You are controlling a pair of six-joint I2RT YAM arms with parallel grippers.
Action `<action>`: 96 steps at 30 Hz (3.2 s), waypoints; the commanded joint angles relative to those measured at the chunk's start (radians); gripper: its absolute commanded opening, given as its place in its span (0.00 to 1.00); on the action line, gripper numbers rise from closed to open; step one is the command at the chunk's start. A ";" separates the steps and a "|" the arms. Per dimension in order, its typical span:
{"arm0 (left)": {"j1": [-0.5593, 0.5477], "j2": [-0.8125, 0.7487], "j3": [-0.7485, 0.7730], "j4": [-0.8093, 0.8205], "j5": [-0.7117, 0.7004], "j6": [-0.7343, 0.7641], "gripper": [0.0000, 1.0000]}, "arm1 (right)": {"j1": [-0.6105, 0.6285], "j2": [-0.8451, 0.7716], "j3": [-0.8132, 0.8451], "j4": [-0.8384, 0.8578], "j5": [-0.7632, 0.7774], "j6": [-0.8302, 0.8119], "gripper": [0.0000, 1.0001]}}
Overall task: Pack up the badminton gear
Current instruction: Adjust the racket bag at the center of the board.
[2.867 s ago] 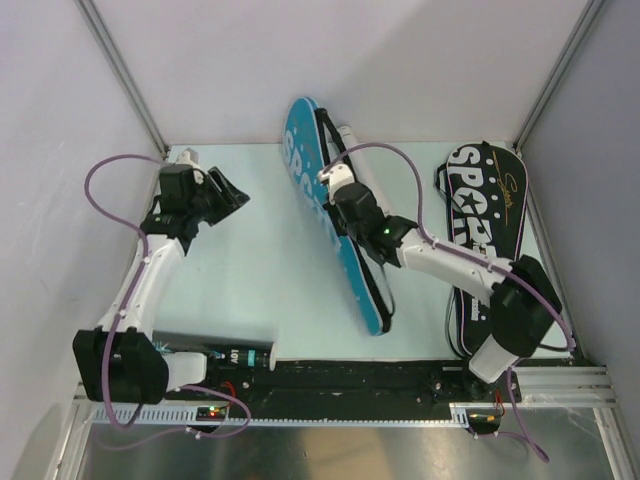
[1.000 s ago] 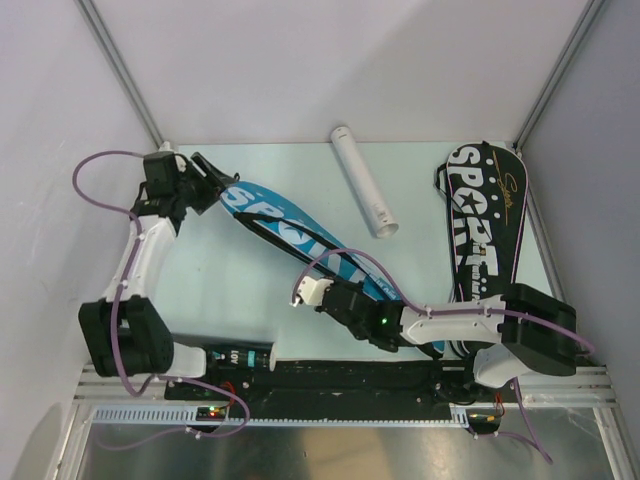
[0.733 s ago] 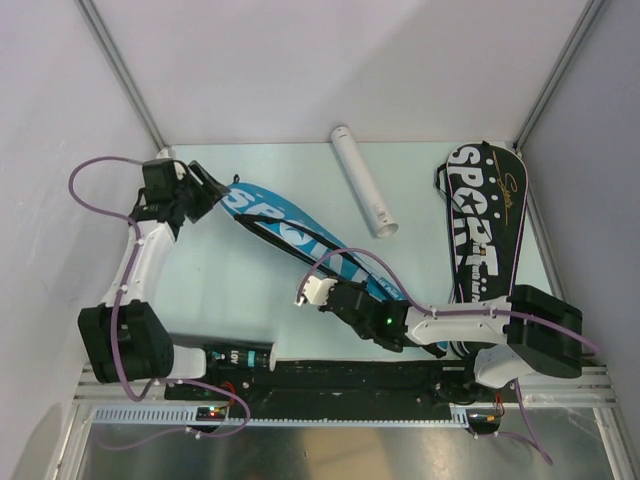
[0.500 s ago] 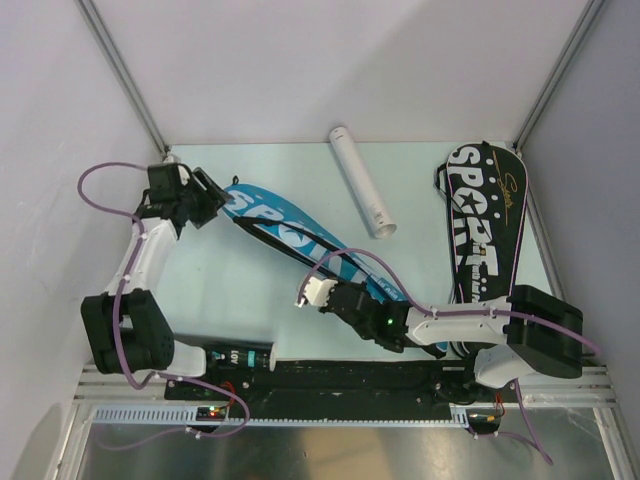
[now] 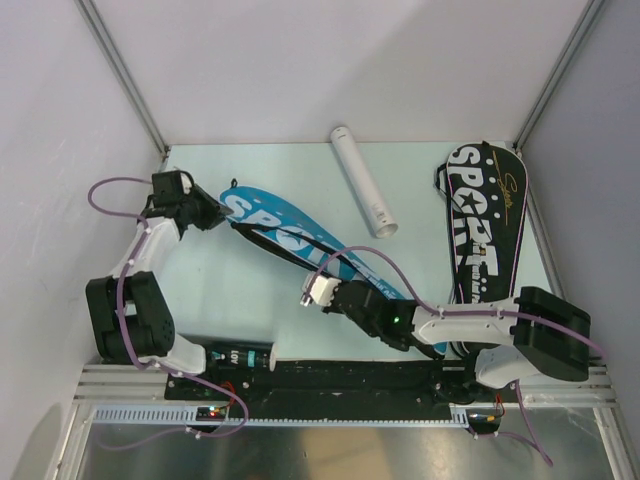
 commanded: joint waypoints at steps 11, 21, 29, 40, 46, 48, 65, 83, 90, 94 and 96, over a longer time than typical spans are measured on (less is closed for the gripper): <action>0.053 -0.145 -0.141 0.202 0.094 -0.210 0.00 | -0.068 -0.170 0.146 -0.112 -0.323 0.357 0.46; 0.046 -0.186 -0.258 0.339 0.127 -0.281 0.00 | -0.275 -0.128 0.171 -0.101 -0.522 0.509 0.70; 0.042 -0.199 -0.267 0.340 0.125 -0.275 0.00 | -0.401 -0.056 0.181 -0.227 -0.715 0.516 0.69; 0.037 -0.228 -0.285 0.355 0.035 -0.318 0.00 | -0.353 -0.115 0.191 -0.237 -0.743 0.552 0.01; 0.021 -0.241 -0.320 0.379 -0.027 -0.344 0.00 | -0.177 -0.100 0.195 -0.205 -0.745 0.580 0.00; 0.018 -0.245 -0.331 0.384 -0.042 -0.349 0.00 | -0.130 -0.077 0.195 -0.202 -0.723 0.575 0.01; 0.001 -0.276 -0.396 0.426 -0.062 -0.474 0.00 | -0.058 0.121 0.243 -0.316 -0.551 0.665 0.21; 0.011 -0.449 -0.358 0.317 -0.223 -0.412 0.00 | -0.099 -0.277 0.286 -0.774 0.009 1.364 0.49; 0.029 -0.499 -0.308 0.227 -0.337 -0.327 0.00 | -0.120 -0.462 0.120 -1.012 0.019 1.651 0.48; 0.047 -0.534 -0.324 0.206 -0.396 -0.312 0.00 | -0.141 -0.527 0.067 -1.061 0.021 1.688 0.48; 0.053 -0.542 -0.324 0.197 -0.395 -0.302 0.00 | -0.148 -0.541 0.054 -1.072 0.014 1.685 0.48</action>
